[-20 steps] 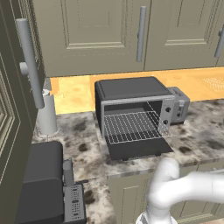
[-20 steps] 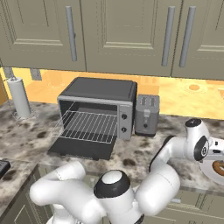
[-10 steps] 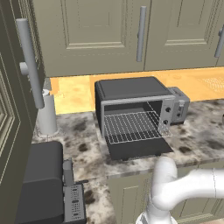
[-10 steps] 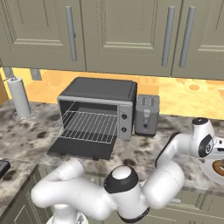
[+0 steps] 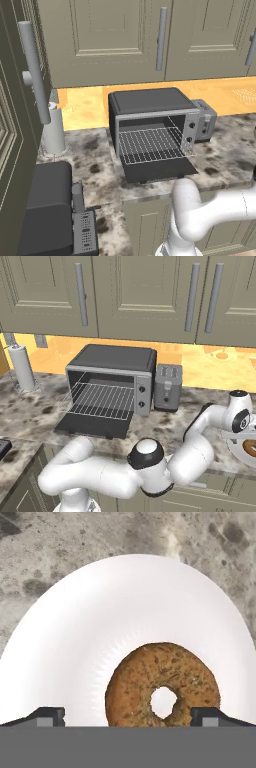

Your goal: Pick up the bagel from the plate, place it on the toaster oven rack, close the door, and set the timer.

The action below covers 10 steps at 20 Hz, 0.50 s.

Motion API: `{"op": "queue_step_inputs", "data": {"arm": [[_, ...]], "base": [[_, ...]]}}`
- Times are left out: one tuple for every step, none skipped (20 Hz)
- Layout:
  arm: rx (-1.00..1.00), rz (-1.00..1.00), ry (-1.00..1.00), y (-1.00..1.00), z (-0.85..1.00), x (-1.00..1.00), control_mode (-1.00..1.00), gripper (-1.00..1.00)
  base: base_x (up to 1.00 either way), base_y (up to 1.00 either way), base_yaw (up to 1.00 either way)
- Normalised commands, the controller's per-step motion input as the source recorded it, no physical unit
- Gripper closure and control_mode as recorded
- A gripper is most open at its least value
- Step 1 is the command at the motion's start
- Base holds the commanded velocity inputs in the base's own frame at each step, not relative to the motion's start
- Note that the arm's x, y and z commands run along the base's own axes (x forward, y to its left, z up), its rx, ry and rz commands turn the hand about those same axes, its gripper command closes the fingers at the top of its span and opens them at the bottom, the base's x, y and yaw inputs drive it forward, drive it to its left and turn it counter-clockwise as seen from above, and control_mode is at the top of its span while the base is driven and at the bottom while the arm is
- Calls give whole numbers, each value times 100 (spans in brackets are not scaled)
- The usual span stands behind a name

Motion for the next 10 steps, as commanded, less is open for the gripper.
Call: {"op": "queue_step_inputs", "data": {"arm": [[8,0,4,-9,-17,4,-100,-100],[7,0,3,-4,-19,0,-100,-100],[7,0,3,0,-19,0,-100,-100],[5,0,3,0,-19,0,-100,-100],[6,0,3,0,-21,0,-100,-100],[6,0,2,0,-24,0,-100,-100],[7,0,5,0,-26,0,-100,-100],[6,0,5,0,-27,0,-100,-100],[6,0,6,0,-29,0,-100,-100],[5,0,5,0,-30,0,-100,-100]], "base": [[0,0,0],[0,0,0],[0,0,0],[0,0,0],[0,0,0],[0,0,0],[0,0,0],[0,0,0],[0,0,0],[0,0,0]]}}
